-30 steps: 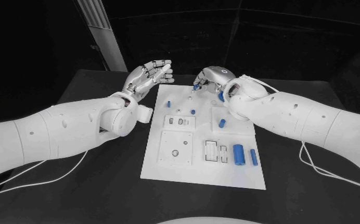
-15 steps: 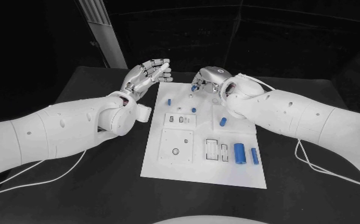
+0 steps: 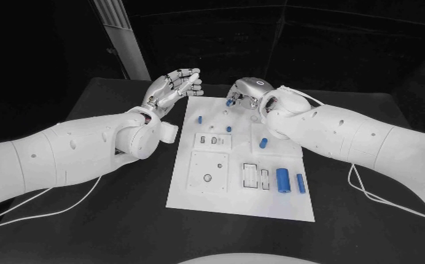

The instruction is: Assemble the parts on the task board

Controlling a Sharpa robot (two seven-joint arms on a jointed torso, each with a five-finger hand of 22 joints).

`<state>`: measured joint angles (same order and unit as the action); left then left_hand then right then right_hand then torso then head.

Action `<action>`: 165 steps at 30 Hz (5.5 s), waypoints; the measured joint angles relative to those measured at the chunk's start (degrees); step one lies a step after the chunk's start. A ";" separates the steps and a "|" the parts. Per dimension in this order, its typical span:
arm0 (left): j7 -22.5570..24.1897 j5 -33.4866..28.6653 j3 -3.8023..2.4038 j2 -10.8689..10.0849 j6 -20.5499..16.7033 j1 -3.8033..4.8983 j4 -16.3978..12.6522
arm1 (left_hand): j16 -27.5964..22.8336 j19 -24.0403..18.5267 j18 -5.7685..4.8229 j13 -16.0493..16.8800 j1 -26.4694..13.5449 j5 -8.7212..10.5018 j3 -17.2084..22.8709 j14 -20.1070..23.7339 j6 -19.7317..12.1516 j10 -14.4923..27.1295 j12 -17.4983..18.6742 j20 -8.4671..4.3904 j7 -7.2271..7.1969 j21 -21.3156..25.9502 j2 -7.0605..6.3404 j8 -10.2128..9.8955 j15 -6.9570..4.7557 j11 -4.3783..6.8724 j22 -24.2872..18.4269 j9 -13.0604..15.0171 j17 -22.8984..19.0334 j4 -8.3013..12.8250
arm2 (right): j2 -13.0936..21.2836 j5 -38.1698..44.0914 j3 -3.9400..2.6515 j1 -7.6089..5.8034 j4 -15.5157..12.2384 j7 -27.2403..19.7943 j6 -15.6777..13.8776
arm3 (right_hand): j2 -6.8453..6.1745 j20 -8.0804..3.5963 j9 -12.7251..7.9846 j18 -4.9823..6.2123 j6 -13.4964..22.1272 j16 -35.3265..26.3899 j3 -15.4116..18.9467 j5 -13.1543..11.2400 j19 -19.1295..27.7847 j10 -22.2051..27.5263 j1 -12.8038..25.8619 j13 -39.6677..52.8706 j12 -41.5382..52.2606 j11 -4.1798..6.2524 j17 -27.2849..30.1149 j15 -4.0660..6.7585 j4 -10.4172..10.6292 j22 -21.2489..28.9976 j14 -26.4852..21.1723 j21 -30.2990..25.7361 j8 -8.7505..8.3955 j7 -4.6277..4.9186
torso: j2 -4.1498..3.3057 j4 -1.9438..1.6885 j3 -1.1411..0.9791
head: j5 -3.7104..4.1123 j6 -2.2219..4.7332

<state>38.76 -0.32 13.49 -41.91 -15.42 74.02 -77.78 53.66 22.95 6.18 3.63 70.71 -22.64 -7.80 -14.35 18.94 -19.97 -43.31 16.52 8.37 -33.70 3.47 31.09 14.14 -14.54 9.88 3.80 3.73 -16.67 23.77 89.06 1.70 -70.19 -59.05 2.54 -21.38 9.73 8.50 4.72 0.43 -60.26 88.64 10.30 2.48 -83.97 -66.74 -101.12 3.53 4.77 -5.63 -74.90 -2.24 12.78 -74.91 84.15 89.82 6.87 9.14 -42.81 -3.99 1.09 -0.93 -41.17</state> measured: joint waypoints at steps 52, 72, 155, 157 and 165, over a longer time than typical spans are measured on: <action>0.00 0.00 0.00 -0.10 0.00 0.01 -0.01 | 0.00 0.00 0.00 0.00 0.00 0.00 0.00 0.00 0.00 0.00 0.00 0.00 0.00 0.00 0.00 0.00 0.00 0.00 0.01 -0.05 0.00 0.00 | -3.40 1.36 -0.13 -0.16 4.99 2.45 0.62 | -0.01 0.00 -0.20 0.00 0.25 0.00 -0.04 0.06 0.00 0.00 0.01 0.01 -0.68 0.00 -0.03 0.00 0.28 0.00 0.00 0.00 -0.75 -0.05 | -0.03 -0.05 0.02 | 0.71 -0.41; 0.00 0.00 0.00 -0.09 -0.01 0.01 0.07 | 0.00 0.00 0.00 0.00 0.00 0.00 0.00 0.00 0.00 0.00 0.00 0.00 0.00 0.00 0.00 0.00 0.00 0.00 0.01 -0.04 0.00 0.00 | -3.14 1.36 -0.21 -0.29 4.76 3.28 1.70 | -0.01 0.00 -0.31 0.00 0.43 0.00 -0.20 0.05 0.00 0.00 0.01 0.01 -0.89 0.00 -0.02 0.00 0.45 0.00 0.00 0.00 -0.69 0.14 | -0.02 -0.01 0.02 | 0.96 -0.67; 0.01 0.01 0.00 1.06 0.07 -0.14 2.84 | 0.00 -0.39 0.00 0.00 0.25 -0.21 0.00 0.00 -0.42 0.20 0.00 -0.01 0.00 0.00 0.25 -0.22 0.00 -0.20 0.02 -0.08 0.00 0.00 | 18.37 -9.60 0.10 -1.20 -13.52 -1.04 -6.01 | -9.68 1.03 -0.75 0.01 12.35 -2.33 -4.49 0.06 -0.07 10.51 16.26 1.33 4.04 -1.78 9.14 -0.80 3.44 -0.02 -0.18 -2.00 -3.10 2.15 | 0.43 0.53 -0.01 | 3.18 0.11; 0.01 0.01 0.00 1.06 0.08 -0.14 2.84 | 0.00 -0.39 0.01 0.00 0.25 -0.21 0.00 0.00 -0.43 0.20 0.00 -0.01 0.00 0.00 0.25 -0.22 0.00 -0.20 0.02 -0.08 0.00 0.00 | 18.35 -9.52 0.10 -1.20 -13.28 -1.00 -6.00 | -9.64 0.68 -0.75 0.00 12.60 -2.45 -4.49 0.06 -0.06 8.48 16.31 1.78 5.30 -1.35 9.50 -0.40 3.45 -0.02 -0.18 -2.18 -3.10 1.91 | 0.43 0.50 0.00 | 3.25 0.16; 0.01 0.01 0.00 0.86 0.10 -0.15 2.77 | 0.00 -0.39 0.00 0.00 0.25 -0.21 0.00 0.00 -0.42 0.20 0.00 -0.01 0.00 0.00 0.25 -0.22 0.00 -0.20 0.02 -0.08 0.00 0.00 | 18.25 -9.09 0.12 -1.16 -12.10 -1.25 -6.57 | -11.91 -3.57 -0.65 1.83 12.72 -4.12 -4.83 0.40 1.02 3.84 19.08 18.53 28.62 2.21 13.70 3.11 3.23 -0.02 -0.20 -4.26 -3.10 -1.33 | 0.41 0.41 0.03 | 3.59 0.43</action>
<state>38.77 -0.31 13.48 -41.05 -15.32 73.87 -75.01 53.66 22.56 6.19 3.62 70.96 -22.85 -7.80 -14.35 18.51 -19.77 -43.31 16.51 8.37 -33.70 3.71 30.87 14.13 -14.74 9.90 3.72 3.73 -16.67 42.02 79.98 1.82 -71.35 -71.15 1.29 -27.96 -2.18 4.93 4.07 2.25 -47.54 84.52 5.47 2.88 -82.94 -62.91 -82.04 22.06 33.40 -3.42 -61.20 0.87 16.01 -74.92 83.95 85.56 3.77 7.82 -42.41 -3.58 1.12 2.66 -40.74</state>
